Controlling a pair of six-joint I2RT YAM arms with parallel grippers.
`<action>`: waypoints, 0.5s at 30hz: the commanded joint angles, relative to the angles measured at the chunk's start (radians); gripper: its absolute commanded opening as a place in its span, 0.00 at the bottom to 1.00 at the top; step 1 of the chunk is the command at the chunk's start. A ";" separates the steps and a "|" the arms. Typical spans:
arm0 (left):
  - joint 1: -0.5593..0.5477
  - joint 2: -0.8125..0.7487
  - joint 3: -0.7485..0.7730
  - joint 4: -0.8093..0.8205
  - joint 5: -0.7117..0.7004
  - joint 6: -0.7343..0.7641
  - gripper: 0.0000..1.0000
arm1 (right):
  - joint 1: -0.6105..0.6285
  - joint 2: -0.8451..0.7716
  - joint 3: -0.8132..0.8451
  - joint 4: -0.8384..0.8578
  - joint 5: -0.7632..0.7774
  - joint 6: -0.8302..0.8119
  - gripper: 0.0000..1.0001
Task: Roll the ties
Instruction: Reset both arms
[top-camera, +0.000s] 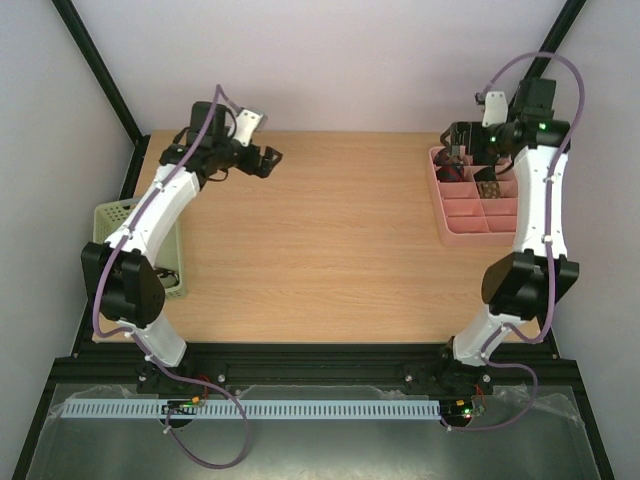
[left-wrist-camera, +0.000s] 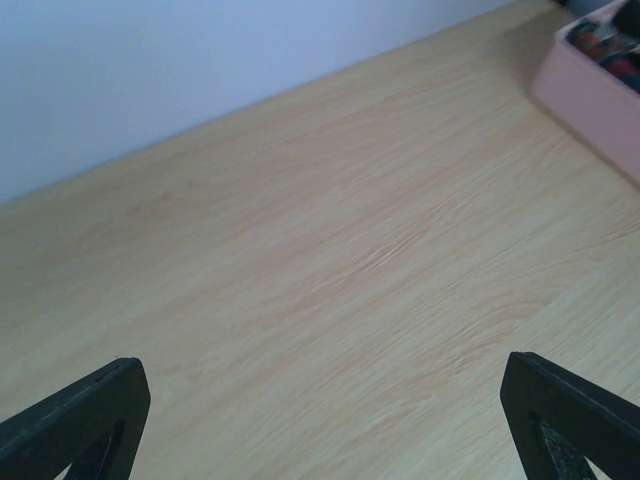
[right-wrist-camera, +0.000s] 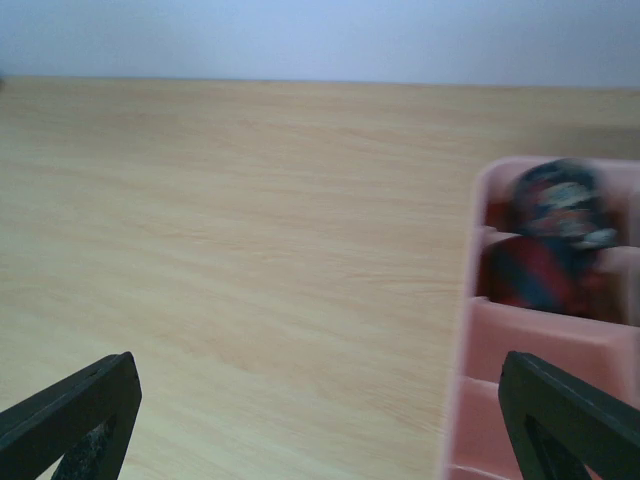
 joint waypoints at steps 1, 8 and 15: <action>0.063 0.015 -0.010 -0.170 -0.047 -0.025 0.99 | 0.001 -0.100 -0.246 0.139 -0.311 0.065 0.99; 0.074 -0.022 -0.170 -0.247 -0.107 -0.012 0.99 | 0.015 -0.213 -0.657 0.288 -0.316 0.114 0.99; 0.050 -0.063 -0.269 -0.225 -0.220 -0.074 0.99 | 0.036 -0.316 -0.910 0.307 -0.279 0.070 0.99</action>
